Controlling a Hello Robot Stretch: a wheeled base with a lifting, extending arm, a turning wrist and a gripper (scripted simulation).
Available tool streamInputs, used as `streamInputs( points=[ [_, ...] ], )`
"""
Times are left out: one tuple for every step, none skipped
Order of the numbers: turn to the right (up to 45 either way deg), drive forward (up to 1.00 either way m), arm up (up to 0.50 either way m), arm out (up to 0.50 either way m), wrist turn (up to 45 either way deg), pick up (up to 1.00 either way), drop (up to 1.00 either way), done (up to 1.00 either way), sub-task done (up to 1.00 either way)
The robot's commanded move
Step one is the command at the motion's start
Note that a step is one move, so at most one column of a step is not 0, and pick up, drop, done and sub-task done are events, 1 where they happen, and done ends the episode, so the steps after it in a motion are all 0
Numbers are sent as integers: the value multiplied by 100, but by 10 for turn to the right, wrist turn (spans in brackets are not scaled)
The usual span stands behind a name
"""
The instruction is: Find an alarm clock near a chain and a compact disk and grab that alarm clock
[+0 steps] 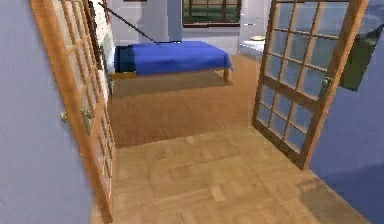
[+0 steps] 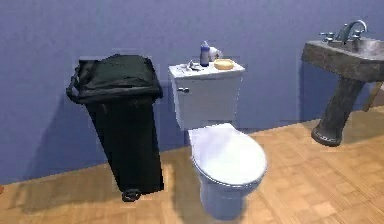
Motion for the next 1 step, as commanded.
streamInputs(
  points=[
    [270,0,0,0,0,0,0,0,0]
  ],
)
